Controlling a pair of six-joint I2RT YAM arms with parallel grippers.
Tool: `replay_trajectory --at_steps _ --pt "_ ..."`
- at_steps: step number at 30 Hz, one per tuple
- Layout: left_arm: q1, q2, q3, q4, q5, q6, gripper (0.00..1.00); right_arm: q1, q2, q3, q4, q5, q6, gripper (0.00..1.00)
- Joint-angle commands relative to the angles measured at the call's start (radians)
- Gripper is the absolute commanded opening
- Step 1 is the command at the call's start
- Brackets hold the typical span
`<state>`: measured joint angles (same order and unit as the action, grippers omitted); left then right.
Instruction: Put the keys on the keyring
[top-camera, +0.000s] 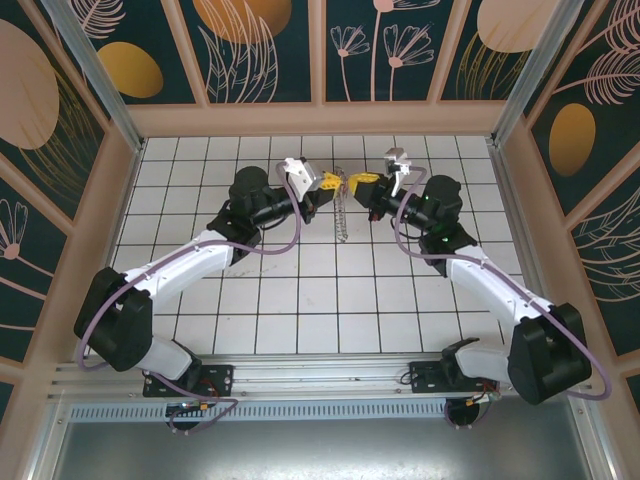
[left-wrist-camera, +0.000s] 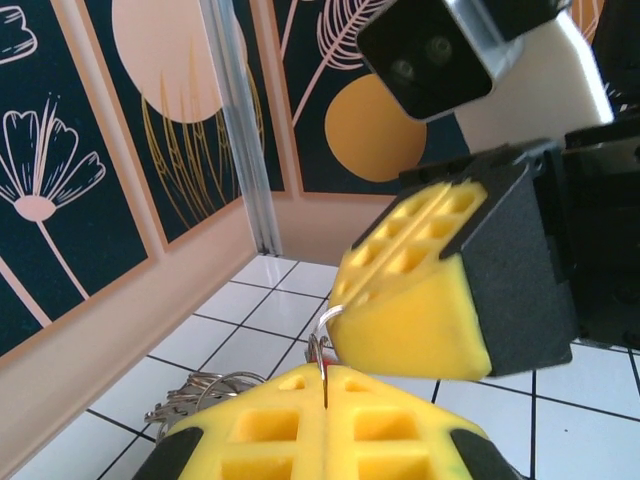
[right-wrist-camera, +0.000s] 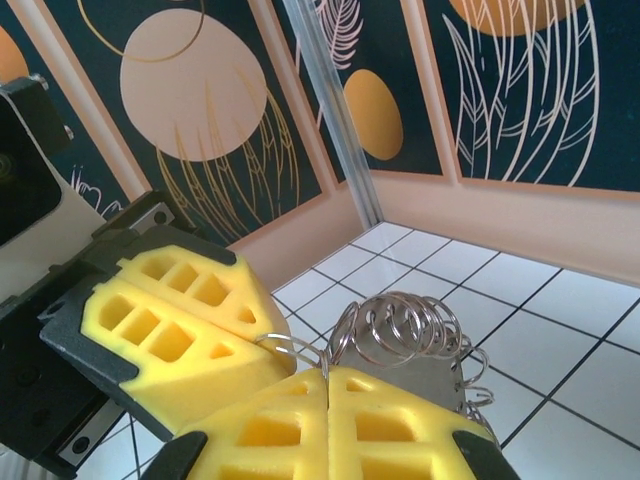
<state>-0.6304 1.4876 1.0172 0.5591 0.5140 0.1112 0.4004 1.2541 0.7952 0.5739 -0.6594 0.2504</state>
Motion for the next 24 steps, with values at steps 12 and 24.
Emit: replay_trajectory --at_steps 12,24 --pt "-0.010 -0.027 -0.039 0.278 0.024 -0.142 0.00 -0.015 0.054 0.008 0.081 -0.143 0.069 0.00" --pt "-0.010 -0.004 -0.131 0.537 -0.022 -0.318 0.00 -0.056 0.047 -0.028 0.195 -0.214 0.189 0.00"
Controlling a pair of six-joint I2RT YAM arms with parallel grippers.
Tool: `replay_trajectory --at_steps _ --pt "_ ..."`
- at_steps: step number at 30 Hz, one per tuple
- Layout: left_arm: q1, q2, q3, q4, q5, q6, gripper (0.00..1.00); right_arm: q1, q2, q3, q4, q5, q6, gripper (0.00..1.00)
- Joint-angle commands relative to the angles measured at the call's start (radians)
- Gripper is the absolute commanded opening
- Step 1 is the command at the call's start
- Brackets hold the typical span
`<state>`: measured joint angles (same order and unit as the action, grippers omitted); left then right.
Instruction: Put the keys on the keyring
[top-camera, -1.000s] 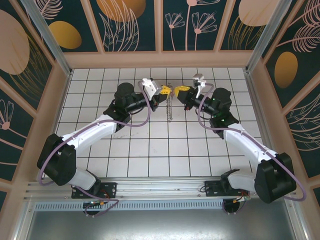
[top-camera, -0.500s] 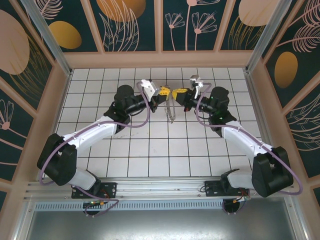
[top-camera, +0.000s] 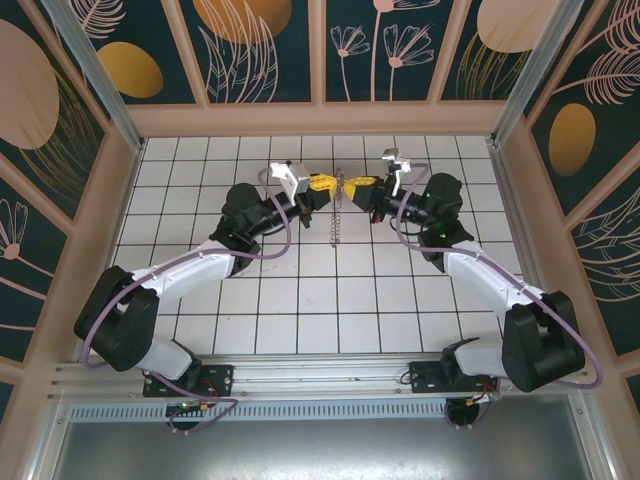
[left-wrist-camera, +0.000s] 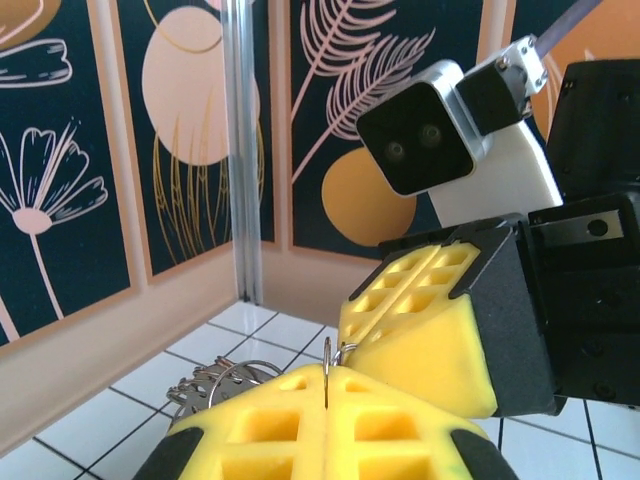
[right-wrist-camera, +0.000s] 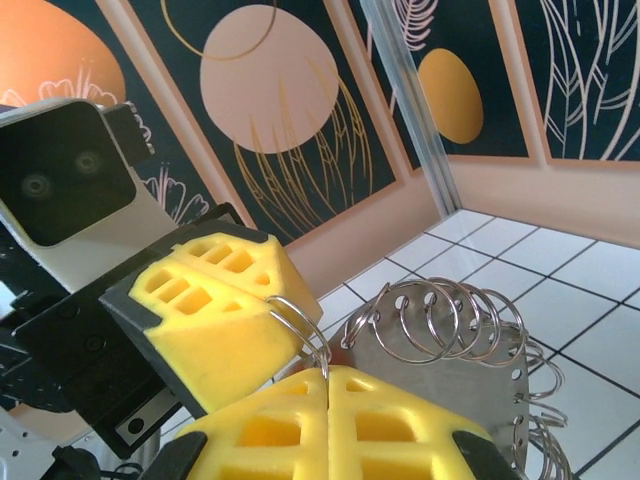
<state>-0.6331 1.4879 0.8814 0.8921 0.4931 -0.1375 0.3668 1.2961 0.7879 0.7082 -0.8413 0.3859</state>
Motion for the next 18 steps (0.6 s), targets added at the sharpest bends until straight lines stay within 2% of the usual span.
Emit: replay_trajectory --at_steps 1,18 --pt "-0.007 -0.003 0.006 0.213 -0.002 -0.077 0.00 -0.025 0.003 -0.023 0.068 -0.038 0.060 0.00" --pt "-0.007 0.073 0.036 0.435 0.020 -0.281 0.00 -0.022 0.028 0.004 0.117 -0.141 0.131 0.00"
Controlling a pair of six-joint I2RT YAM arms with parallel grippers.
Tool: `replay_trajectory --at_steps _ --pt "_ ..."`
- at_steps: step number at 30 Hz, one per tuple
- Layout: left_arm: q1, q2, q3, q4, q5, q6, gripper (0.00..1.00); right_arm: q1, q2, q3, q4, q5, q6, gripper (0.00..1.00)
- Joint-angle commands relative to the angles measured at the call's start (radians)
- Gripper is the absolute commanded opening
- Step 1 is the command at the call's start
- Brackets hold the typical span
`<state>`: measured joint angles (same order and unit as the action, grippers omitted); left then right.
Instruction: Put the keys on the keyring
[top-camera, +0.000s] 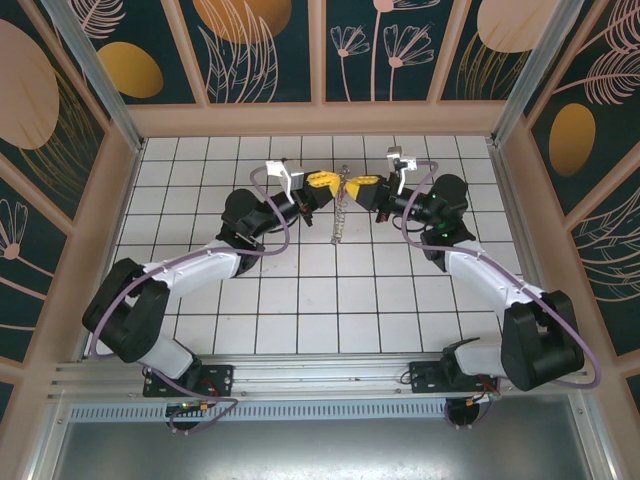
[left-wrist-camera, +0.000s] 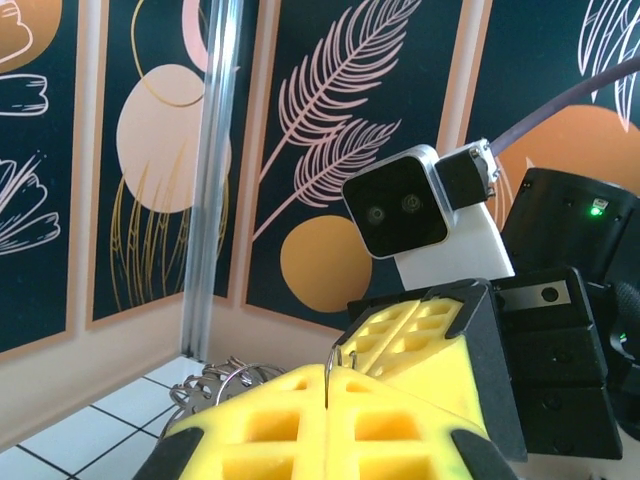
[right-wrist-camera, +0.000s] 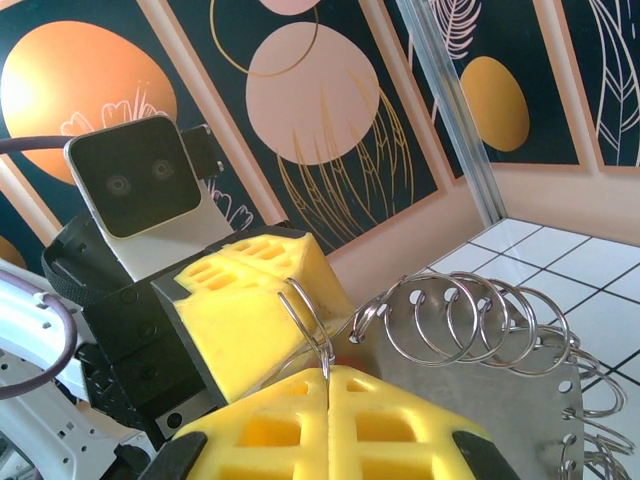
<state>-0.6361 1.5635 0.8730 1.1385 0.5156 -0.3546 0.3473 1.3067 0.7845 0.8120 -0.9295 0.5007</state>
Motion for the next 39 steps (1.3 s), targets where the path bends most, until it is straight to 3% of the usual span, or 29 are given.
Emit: replay_trajectory --at_steps 1,18,21,25,31,39 --pt "-0.005 0.004 0.047 0.200 -0.005 -0.075 0.00 -0.003 0.019 0.009 0.015 -0.054 0.020 0.00" --pt "-0.004 0.071 0.049 0.285 -0.065 -0.204 0.00 0.050 0.068 0.060 0.016 -0.026 0.034 0.01" --pt "-0.004 0.076 0.043 0.285 -0.090 -0.208 0.00 0.020 0.039 0.040 -0.020 -0.007 0.024 0.23" --pt "-0.003 0.084 0.045 0.283 -0.104 -0.213 0.00 -0.051 -0.039 -0.020 -0.030 0.021 0.038 0.36" --pt "0.001 0.095 0.047 0.273 -0.107 -0.232 0.00 -0.107 -0.122 -0.064 -0.064 0.081 0.055 0.41" --pt "0.028 0.116 0.046 0.280 -0.078 -0.309 0.00 -0.108 -0.050 -0.058 0.051 0.174 0.192 0.42"
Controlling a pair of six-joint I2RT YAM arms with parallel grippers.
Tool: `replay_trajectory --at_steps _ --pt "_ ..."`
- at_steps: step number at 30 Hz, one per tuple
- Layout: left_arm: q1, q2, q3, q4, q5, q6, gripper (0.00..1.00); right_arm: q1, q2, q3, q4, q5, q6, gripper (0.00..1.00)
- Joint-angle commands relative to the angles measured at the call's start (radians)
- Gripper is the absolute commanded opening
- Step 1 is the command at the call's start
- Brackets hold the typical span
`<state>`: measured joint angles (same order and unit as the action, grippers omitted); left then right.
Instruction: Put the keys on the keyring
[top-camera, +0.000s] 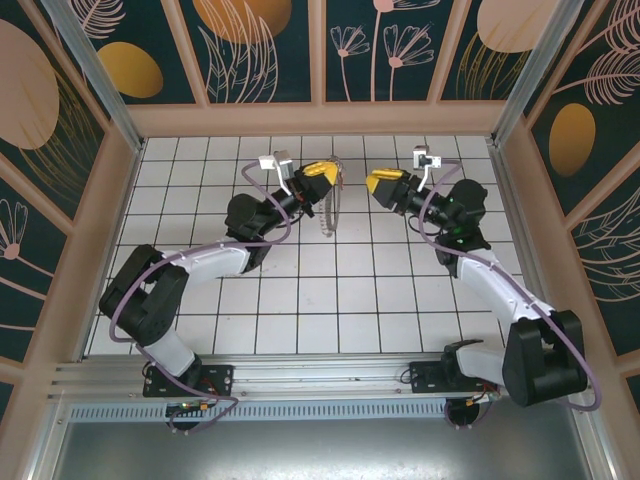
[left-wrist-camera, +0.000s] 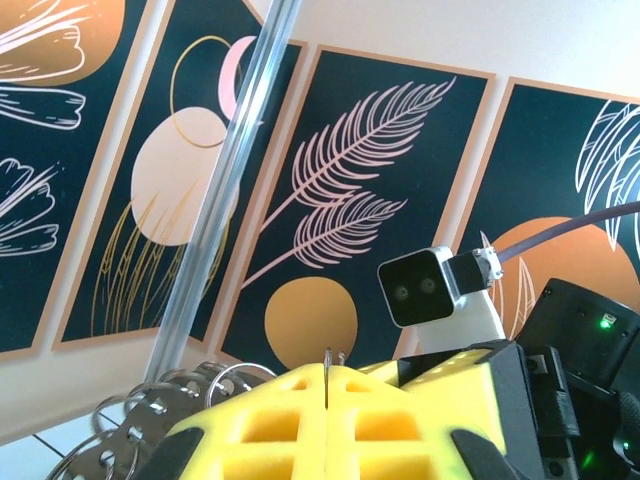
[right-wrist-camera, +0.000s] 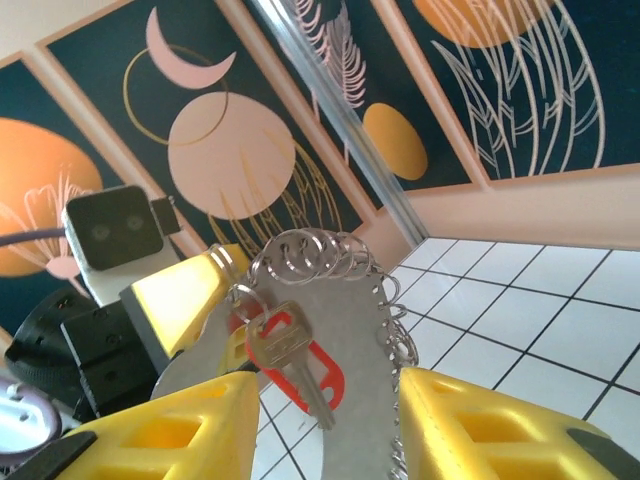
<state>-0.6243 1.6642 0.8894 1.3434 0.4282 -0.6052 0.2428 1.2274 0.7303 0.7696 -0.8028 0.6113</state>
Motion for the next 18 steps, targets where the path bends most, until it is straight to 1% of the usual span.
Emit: replay_trajectory --at_steps 1,7,10,12,16,18 --pt "0.023 0.020 0.031 0.079 0.016 -0.078 0.00 -0.003 0.044 -0.003 0.128 0.052 0.107 0.42" --pt "0.053 0.043 0.042 0.128 0.047 -0.189 0.00 0.008 0.116 0.028 0.284 0.033 0.208 0.43" --pt "0.067 0.075 0.059 0.132 0.078 -0.242 0.00 0.024 0.144 0.055 0.315 0.021 0.215 0.47" --pt "0.076 0.084 0.071 0.131 0.094 -0.268 0.00 0.030 0.163 0.068 0.332 0.011 0.222 0.49" --pt "0.089 0.107 0.076 0.149 0.127 -0.330 0.00 0.042 0.209 0.097 0.382 -0.014 0.250 0.49" --pt "0.090 0.115 0.110 0.164 0.139 -0.352 0.00 0.046 0.234 0.113 0.414 -0.026 0.269 0.49"
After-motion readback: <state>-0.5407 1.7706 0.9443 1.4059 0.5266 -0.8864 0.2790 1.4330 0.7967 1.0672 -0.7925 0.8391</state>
